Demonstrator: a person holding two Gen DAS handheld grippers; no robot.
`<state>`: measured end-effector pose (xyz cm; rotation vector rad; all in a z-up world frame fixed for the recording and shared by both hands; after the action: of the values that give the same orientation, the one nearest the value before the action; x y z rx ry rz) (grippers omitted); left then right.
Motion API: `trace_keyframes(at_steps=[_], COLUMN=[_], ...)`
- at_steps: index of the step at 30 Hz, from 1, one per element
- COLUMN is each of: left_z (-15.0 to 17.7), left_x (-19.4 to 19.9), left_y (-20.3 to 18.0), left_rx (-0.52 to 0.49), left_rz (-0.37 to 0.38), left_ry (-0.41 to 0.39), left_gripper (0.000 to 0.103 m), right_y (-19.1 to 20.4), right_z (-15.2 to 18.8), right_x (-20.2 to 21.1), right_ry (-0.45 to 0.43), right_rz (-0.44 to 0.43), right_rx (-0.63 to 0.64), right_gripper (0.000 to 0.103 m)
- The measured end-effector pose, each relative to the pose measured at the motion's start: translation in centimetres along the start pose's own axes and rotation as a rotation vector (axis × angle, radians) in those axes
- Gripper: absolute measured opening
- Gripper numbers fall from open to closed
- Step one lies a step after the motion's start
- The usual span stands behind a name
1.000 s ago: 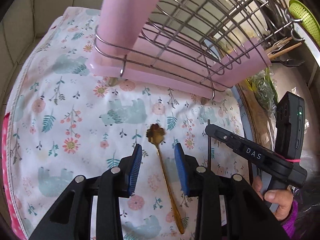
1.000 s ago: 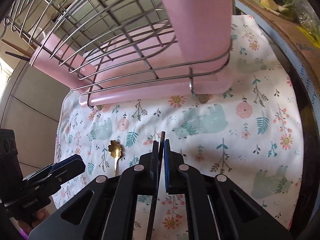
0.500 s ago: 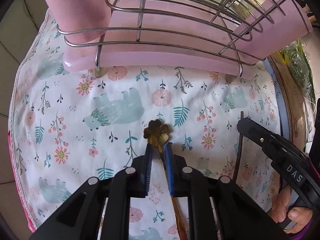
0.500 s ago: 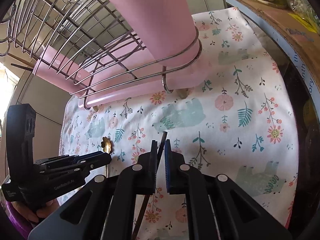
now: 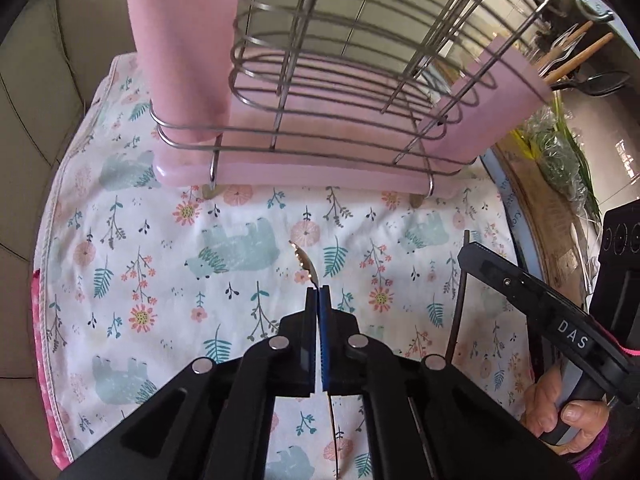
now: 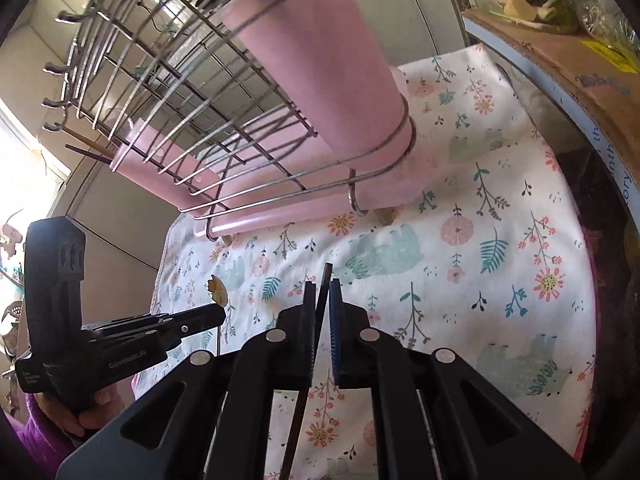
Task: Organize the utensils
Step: 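Close the left gripper on the gold spoon while the right gripper holds the dark chopstick, then lift the gold spoon with the left gripper while the right raises the dark chopstick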
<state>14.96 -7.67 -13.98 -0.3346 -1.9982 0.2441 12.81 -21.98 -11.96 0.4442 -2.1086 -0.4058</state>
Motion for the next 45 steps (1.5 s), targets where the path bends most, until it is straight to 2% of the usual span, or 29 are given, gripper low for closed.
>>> trace_keyframes(at_steps=[8,11,15,18,22,25,27,29,38,45], left_z=[-1.9,-2.2,-1.5,-1.0,-0.1,0.5,0.6,0.7,0.9,-0.6], left_x=[5.5,6.8,7.9,7.3,5.2,3.6,2.7,1.7,-2.1,-4.7], left_y=[-1.1,-1.1,-1.0,-0.9,-0.9,-1.0,-1.1,-1.3,0.1,1.9], left_rx=[-0.048,-0.059,-0.070,-0.068,-0.045,-0.041,-0.046,-0.053,-0.025,-0.002], left_rz=[0.001,0.000,0.004,0.025,0.065,0.077,0.075,0.078,0.014,-0.082], left_ry=[-0.236,-0.272,-0.276,-0.243,-0.138,-0.078,-0.054,-0.022,0.097,0.183], left_gripper=[0.001,0.001,0.001,0.001,0.002,0.006,0.012,0.013,0.013,0.013], right_y=[2.9,3.9,4.7,4.8,4.4,4.1,3.8,3.4,2.7,2.7], right_z=[-1.3,-1.2,-1.0,-0.8,-0.8,-0.7,-0.7,-0.8,-0.7,-0.4], right_x=[4.5,5.3,5.9,6.1,6.1,6.0,5.9,5.9,5.6,4.9], right_ry=[-0.176,-0.203,-0.215,-0.217,-0.213,-0.210,-0.207,-0.206,-0.191,-0.165], right_rz=[0.018,0.024,0.024,0.018,0.014,0.014,0.013,0.011,0.003,0.002], right_rx=[0.125,0.153,0.177,0.178,0.166,0.159,0.150,0.138,0.115,0.117], right_gripper=[0.006,0.006,0.006,0.006,0.006,0.006,0.006,0.006,0.006,0.006])
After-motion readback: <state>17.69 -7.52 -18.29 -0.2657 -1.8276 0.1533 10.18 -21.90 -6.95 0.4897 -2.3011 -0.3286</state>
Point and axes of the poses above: each gripper's, at about its wrist camera, not at the fingertips, and x roughly against the way its jaws point, y to its left, z to its underside, the point moved 8 cm from there along -x, roughly the way its jaws point, and after that the axes turned 3 degrees about z, right-handed, at the moved point
